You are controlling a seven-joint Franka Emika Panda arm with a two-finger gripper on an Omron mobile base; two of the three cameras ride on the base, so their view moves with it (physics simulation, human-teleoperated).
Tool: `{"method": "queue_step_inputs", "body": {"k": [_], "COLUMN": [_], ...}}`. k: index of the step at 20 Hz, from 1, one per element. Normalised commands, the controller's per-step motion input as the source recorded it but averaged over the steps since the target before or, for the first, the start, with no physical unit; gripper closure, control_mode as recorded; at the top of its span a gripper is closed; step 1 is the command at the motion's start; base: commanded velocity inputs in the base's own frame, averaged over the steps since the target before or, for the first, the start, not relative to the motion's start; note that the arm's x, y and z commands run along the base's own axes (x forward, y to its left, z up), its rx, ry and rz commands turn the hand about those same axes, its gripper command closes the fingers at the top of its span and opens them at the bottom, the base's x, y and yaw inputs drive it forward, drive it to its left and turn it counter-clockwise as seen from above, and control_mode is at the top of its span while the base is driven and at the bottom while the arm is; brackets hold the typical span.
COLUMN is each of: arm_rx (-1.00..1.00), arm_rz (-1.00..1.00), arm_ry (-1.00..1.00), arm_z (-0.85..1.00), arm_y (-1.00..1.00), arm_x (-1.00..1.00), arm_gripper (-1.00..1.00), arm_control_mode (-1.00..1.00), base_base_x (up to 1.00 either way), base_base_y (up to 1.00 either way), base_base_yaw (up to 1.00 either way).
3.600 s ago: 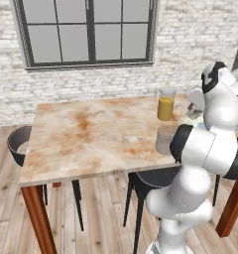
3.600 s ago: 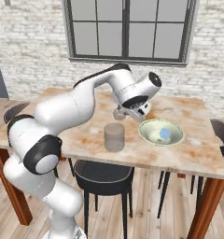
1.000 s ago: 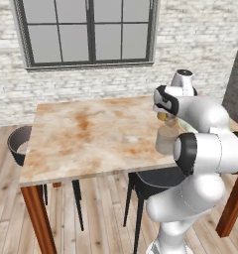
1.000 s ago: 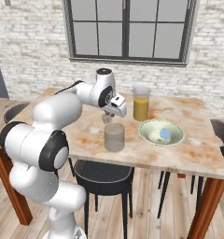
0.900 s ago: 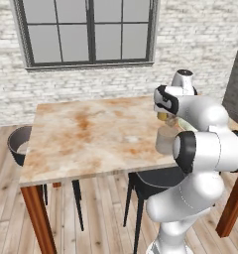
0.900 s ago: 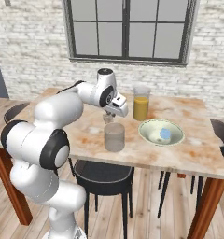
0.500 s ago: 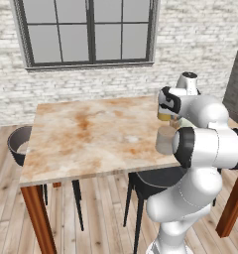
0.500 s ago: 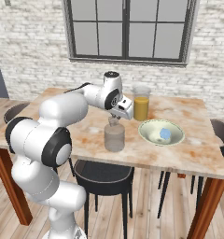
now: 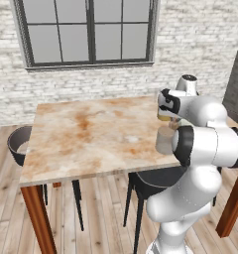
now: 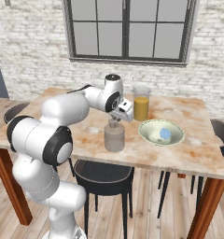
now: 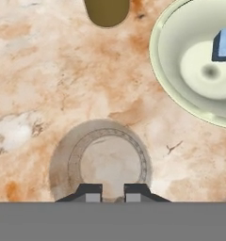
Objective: There are two ice cubes in the ice bowl. Place both ice cubes in the glass cup.
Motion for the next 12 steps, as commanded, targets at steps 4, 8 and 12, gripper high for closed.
{"method": "queue_step_inputs", "body": {"k": [4, 8, 12], "arm_rx": [0.05, 0.03, 0.01], "arm_rz": [0.0, 0.0, 0.0], "arm_ry": [0.0, 0.0, 0.0], "arm_z": [0.0, 0.0, -0.02], "arm_y": [0.0, 0.0, 0.0], "arm_x": [0.15, 0.22, 0.18], "arm_gripper": [1.0, 1.0, 1.0], "arm_control_mode": [-1.0, -1.0, -1.0], "base_base_x": [0.0, 0.0, 0.0], "base_base_y": [0.0, 0.0, 0.0], "base_base_yaw": [0.0, 0.0, 0.0]}}
